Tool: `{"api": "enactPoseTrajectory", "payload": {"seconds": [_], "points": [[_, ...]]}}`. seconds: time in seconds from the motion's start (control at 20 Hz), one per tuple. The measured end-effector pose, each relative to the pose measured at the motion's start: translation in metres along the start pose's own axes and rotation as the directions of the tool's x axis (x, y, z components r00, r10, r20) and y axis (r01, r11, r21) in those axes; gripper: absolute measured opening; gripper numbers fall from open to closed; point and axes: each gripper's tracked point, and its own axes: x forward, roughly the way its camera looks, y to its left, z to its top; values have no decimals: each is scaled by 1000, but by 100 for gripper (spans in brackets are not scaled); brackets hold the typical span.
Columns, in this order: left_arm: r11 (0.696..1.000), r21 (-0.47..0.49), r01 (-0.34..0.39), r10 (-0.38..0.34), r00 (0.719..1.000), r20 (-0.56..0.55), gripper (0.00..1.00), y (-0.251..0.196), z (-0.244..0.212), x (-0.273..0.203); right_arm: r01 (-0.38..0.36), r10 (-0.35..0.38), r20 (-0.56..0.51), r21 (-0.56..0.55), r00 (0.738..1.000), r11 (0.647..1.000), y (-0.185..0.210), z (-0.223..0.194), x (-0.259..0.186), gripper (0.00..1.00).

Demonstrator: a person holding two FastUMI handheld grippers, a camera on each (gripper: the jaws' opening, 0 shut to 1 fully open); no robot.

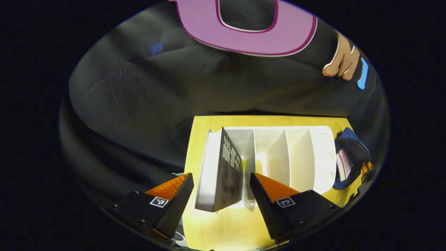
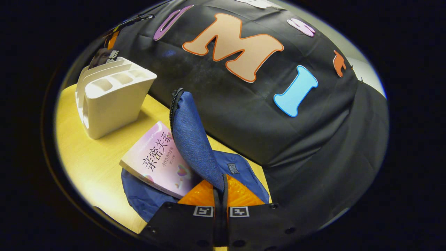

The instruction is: Open the schoolbag, grab two books from the bookshelf and put them into the schoolbag.

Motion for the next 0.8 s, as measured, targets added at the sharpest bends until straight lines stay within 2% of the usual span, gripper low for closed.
{"api": "enactPoseTrajectory", "payload": {"seconds": [0.15,0.25,0.35,0.5,0.75,0.8], "points": [[1000,-11,-2,1,999,-51,93,0,-7,17,7,-7,-3,-3,1000,1000,-1,0,0,0],[1000,-2,-2,2,997,-73,89,-2,-7,21,10,-10,-4,-3,1000,1000,-1,0,-1,0],[1000,5,3,-2,996,-94,81,-3,-7,23,12,-12,-5,-1,1000,1000,-2,-1,-2,0],[1000,11,20,-19,992,-125,58,-14,-7,28,13,-13,-5,-5,1000,1000,-1,-1,-1,0],[999,13,31,-28,979,-200,54,-19,-17,30,9,-9,-4,-16,1000,1000,0,-1,-1,0],[1000,12,25,-22,976,-218,48,-19,-20,29,9,-9,-4,-18,1000,1000,0,-1,-1,3]]}}
